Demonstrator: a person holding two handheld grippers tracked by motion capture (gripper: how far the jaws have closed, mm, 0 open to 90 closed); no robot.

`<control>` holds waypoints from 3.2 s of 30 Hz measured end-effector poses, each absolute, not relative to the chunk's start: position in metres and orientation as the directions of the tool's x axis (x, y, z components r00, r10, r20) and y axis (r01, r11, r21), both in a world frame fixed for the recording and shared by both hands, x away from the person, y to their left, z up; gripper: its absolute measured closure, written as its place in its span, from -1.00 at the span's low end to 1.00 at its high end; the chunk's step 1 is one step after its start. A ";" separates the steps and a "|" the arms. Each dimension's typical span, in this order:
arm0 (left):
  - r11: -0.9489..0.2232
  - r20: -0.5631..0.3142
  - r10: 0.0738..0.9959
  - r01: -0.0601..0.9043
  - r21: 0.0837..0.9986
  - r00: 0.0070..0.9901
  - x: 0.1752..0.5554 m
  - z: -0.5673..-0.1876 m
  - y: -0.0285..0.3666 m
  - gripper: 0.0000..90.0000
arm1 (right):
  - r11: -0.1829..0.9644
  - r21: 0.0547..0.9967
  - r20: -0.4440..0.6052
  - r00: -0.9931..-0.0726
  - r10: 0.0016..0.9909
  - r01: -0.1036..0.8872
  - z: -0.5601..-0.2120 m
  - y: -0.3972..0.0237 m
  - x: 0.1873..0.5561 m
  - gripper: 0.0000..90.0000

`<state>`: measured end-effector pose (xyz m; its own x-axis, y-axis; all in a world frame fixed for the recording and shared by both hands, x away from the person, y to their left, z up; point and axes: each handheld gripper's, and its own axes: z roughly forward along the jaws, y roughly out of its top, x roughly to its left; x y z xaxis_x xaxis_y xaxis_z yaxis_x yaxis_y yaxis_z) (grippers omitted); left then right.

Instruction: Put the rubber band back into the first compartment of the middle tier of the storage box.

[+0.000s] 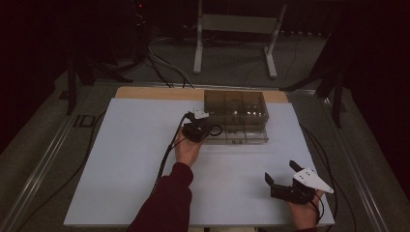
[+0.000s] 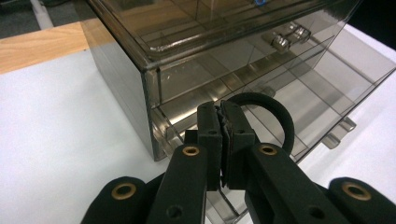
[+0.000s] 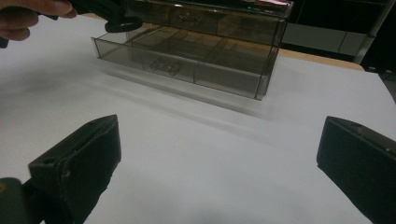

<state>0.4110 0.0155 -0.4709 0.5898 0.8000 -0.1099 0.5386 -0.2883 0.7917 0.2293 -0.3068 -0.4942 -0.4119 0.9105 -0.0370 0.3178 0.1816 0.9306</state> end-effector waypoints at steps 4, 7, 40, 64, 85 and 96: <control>-0.288 -0.112 0.804 0.548 0.785 0.583 0.412 -0.474 0.015 0.97 | 0.182 0.931 -0.037 -0.413 0.910 0.318 -0.494 -0.307 0.229 -1.00; -0.281 -0.122 0.805 0.553 0.784 0.581 0.413 -0.475 0.014 0.96 | 0.183 0.931 -0.038 -0.413 0.910 0.317 -0.494 -0.307 0.229 -0.99; -0.166 -0.165 0.830 0.518 0.839 0.533 0.400 -0.451 0.058 -0.99 | 0.181 0.930 -0.034 -0.416 0.909 0.319 -0.494 -0.306 0.229 -1.00; -0.157 -0.117 0.859 0.473 0.867 0.499 0.371 -0.429 0.144 -0.99 | 0.183 0.929 -0.033 -0.419 0.907 0.323 -0.495 -0.305 0.229 -1.00; -0.184 -0.034 0.869 0.388 0.903 0.493 0.324 -0.450 0.201 -0.99 | 0.194 0.926 -0.037 -0.433 0.901 0.323 -0.496 -0.302 0.230 -1.00; -0.189 0.009 0.890 0.352 0.917 0.456 0.295 -0.468 0.221 -0.99 | 0.204 0.923 -0.043 -0.441 0.896 0.325 -0.497 -0.299 0.230 -1.00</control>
